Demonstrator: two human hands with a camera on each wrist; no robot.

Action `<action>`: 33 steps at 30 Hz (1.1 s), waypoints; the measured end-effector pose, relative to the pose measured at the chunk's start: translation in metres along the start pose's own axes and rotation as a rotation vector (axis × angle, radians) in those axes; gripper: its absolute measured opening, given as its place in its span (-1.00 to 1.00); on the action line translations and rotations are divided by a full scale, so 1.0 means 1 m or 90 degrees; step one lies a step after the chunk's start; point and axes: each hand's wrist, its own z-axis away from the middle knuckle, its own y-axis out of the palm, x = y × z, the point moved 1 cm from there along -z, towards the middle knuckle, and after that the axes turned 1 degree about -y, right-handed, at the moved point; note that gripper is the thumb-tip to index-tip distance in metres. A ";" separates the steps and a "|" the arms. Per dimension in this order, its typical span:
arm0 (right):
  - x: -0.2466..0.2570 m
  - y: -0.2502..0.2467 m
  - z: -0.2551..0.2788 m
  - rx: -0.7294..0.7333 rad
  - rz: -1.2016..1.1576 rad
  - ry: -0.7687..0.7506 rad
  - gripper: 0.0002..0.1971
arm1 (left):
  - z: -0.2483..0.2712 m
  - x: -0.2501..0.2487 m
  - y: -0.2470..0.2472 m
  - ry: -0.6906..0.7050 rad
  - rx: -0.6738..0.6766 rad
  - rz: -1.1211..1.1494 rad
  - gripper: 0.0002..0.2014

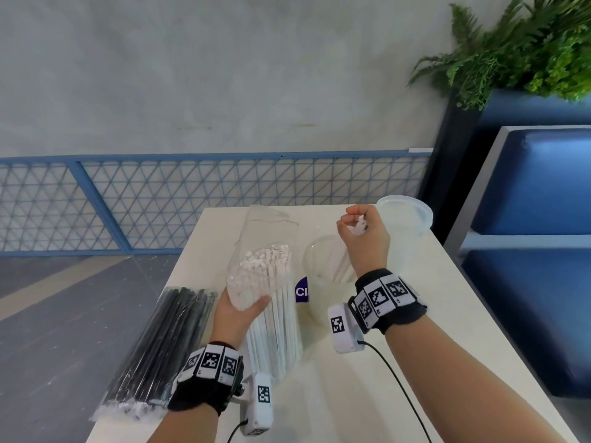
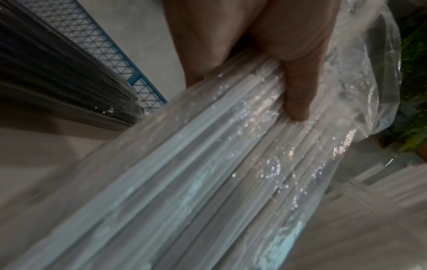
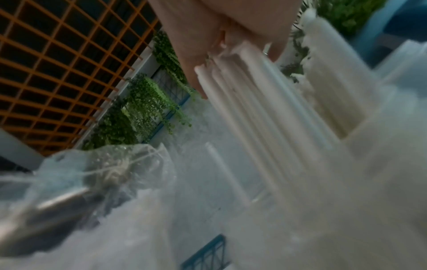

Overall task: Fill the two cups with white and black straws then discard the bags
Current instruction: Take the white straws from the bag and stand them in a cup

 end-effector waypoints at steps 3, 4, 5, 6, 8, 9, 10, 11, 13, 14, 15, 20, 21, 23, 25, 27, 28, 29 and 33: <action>-0.013 -0.008 0.004 -0.036 0.164 -0.023 -0.76 | 0.000 0.000 0.000 -0.002 0.000 0.006 -0.48; -0.016 -0.011 0.007 -0.036 0.150 -0.019 -0.70 | 0.000 0.001 0.000 -0.003 -0.001 0.008 -0.48; -0.018 -0.013 0.011 -0.025 0.106 -0.007 -0.64 | -0.001 0.002 0.001 -0.004 -0.002 0.009 -0.49; -0.018 -0.013 0.015 -0.006 0.066 0.007 -0.61 | -0.001 0.003 0.002 -0.003 -0.002 0.009 -0.49; -0.018 -0.013 0.020 0.027 0.048 0.011 -0.55 | -0.002 0.004 0.003 -0.003 -0.002 0.010 -0.48; -0.019 -0.012 0.021 0.047 0.065 0.009 -0.52 | -0.002 0.005 0.004 -0.004 0.000 0.012 -0.49; -0.019 -0.010 0.021 0.072 0.095 0.012 -0.49 | -0.002 0.005 0.005 -0.002 0.003 0.016 -0.49; -0.021 -0.008 0.020 0.098 0.136 0.016 -0.50 | -0.002 0.005 0.006 -0.002 0.006 0.019 -0.50; -0.023 -0.005 0.016 0.135 0.203 0.013 -0.63 | -0.002 0.006 0.006 -0.001 0.011 0.021 -0.50; -0.024 -0.004 0.014 0.141 0.219 0.011 -0.72 | -0.002 0.006 0.006 0.001 0.014 0.020 -0.50; -0.024 -0.004 0.012 0.146 0.219 0.011 -0.80 | -0.001 0.006 0.006 0.002 0.016 0.020 -0.50; -0.014 0.001 0.010 0.190 0.186 -0.024 -0.82 | -0.001 0.009 0.006 0.008 0.026 0.026 -0.47; -0.011 0.002 0.010 0.189 0.179 -0.043 -0.82 | -0.001 0.009 0.006 0.007 0.025 0.029 -0.47; -0.005 0.005 0.007 0.203 0.184 -0.077 -0.86 | -0.001 0.009 0.006 0.006 0.026 0.035 -0.49; -0.001 0.006 0.005 0.233 0.210 -0.098 -0.87 | 0.000 0.009 0.006 0.009 0.032 0.042 -0.50; 0.000 0.007 0.006 0.201 0.239 -0.123 -0.68 | 0.001 0.009 0.004 0.011 0.038 0.048 -0.51; 0.005 0.006 0.008 0.144 0.255 -0.172 -0.59 | 0.001 0.010 0.004 0.012 0.039 0.048 -0.50; 0.011 0.005 0.012 0.088 0.246 -0.241 -0.57 | 0.000 0.011 0.003 0.014 0.039 0.049 -0.50; 0.038 0.014 0.044 0.179 0.094 -0.394 -0.79 | -0.002 0.012 0.004 0.030 0.038 0.047 -0.47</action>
